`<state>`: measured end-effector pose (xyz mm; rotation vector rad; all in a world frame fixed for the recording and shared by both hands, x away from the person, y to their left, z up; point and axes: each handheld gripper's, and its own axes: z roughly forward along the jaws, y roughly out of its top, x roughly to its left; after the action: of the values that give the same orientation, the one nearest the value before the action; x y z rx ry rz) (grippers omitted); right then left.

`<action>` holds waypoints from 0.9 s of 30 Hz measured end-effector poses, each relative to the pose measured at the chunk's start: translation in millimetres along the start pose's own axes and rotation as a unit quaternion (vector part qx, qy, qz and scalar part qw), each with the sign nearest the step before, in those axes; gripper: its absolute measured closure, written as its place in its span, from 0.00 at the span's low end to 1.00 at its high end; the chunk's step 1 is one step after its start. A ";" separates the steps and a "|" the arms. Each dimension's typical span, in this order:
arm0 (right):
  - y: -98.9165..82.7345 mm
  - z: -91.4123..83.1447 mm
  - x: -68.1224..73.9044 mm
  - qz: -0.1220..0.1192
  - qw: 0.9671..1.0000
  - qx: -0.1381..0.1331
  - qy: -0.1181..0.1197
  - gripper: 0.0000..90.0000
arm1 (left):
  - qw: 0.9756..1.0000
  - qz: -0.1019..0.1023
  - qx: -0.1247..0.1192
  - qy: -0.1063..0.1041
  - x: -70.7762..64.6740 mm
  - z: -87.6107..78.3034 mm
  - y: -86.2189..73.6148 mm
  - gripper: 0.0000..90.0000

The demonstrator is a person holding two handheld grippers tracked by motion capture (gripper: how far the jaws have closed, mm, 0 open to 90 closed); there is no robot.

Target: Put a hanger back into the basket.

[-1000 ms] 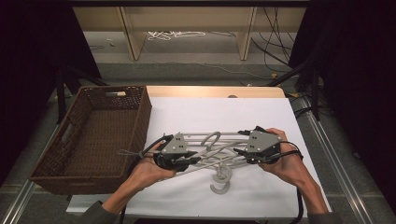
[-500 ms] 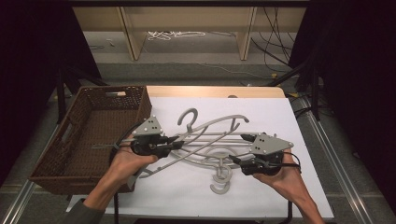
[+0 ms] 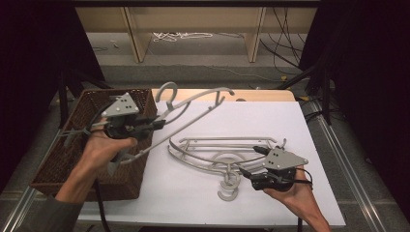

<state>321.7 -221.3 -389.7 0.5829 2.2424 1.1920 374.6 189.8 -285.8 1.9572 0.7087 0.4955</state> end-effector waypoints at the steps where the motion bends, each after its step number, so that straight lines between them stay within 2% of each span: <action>1: -2.6 -0.1 -0.7 0.004 1.000 0.001 -0.003 0.26 | 1.000 0.005 0.000 0.023 12.1 -6.4 -0.2 0.88; 4: -3.7 -0.3 -0.9 0.000 1.000 0.001 -0.003 0.27 | 0.999 0.000 0.005 0.053 27.7 -15.4 -4.9 0.88; 6: -4.0 0.3 -0.2 0.002 1.000 -0.003 -0.004 0.27 | 0.998 -0.004 0.006 0.065 37.0 -20.1 -9.0 0.88; 7: -4.0 0.3 -0.2 0.002 1.000 -0.003 -0.004 0.27 | 0.998 -0.004 0.006 0.065 37.0 -20.1 -9.0 0.88; 10: -5.1 0.9 1.1 0.003 1.000 -0.001 0.001 0.27 | 0.996 -0.015 0.008 0.086 56.5 -28.3 -20.5 0.88; 13: -7.2 2.1 3.1 0.004 1.000 0.003 0.003 0.27 | 0.996 -0.021 0.005 0.091 69.2 -32.4 -30.0 0.88; 14: -7.2 2.1 3.1 0.004 1.000 0.003 0.003 0.27 | 0.996 -0.021 0.005 0.091 69.2 -32.4 -30.0 0.88; 15: -8.1 2.1 4.5 0.005 1.000 0.003 0.005 0.27 | 0.995 -0.016 0.006 0.096 77.2 -35.2 -36.7 0.88; 17: -9.3 2.0 5.3 0.006 1.000 0.002 0.004 0.26 | 0.994 -0.018 0.008 0.103 81.7 -38.1 -41.3 0.88; 22: -11.9 2.0 5.9 0.008 1.000 0.001 0.005 0.26 | 0.994 -0.012 0.007 0.104 92.4 -43.2 -50.7 0.88; 27: -15.4 2.2 6.0 0.013 1.000 0.005 0.007 0.26 | 0.993 -0.006 0.014 0.117 104.2 -52.9 -65.4 0.88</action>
<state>316.5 -224.4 -405.2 0.6102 2.2602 1.2027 402.9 317.4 -315.0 1.9385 0.8770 0.7185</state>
